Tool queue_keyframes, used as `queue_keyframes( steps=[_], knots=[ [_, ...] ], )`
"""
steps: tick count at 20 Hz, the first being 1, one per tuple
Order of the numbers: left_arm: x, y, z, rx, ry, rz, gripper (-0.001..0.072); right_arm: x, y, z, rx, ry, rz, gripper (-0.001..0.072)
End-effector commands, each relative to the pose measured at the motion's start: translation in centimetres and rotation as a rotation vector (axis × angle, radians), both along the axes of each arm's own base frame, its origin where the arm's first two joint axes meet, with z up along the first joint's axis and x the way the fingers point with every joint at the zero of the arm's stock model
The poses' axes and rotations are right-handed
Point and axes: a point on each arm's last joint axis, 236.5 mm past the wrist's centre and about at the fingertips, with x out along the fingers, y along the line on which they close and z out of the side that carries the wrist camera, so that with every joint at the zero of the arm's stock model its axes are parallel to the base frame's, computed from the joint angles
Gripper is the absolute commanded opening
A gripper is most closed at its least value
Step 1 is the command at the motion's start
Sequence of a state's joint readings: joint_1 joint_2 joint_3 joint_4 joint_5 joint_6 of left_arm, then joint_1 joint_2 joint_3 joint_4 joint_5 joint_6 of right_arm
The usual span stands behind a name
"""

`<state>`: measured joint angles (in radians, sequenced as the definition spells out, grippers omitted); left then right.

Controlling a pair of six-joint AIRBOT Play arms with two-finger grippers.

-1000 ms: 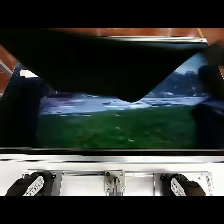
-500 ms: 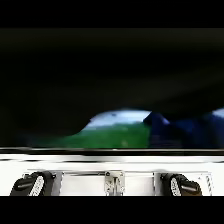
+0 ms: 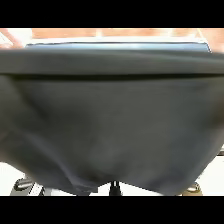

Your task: Fold the shirts.

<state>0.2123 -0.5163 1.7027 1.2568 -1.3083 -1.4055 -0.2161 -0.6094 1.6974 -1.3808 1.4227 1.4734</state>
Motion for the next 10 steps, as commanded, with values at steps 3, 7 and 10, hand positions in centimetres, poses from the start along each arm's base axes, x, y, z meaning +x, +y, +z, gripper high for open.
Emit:
queue_keyframes(
  steps=[3,7,10],
  knots=[
    [8.9,1.6,-18.1,-0.142,0.586,-0.007,0.0036,7.0,-0.9,-17.2,0.151,0.677,0.032,0.0065],
    [18.5,2.2,-30.9,-0.252,0.77,-0.006,0.0036,17.3,-0.6,-28.6,0.312,0.746,0.042,0.0064],
    [26.4,1.6,-37.4,-0.247,0.798,-0.017,0.0037,25.8,0.8,-33.5,0.347,0.637,0.047,0.0064]
  ],
)
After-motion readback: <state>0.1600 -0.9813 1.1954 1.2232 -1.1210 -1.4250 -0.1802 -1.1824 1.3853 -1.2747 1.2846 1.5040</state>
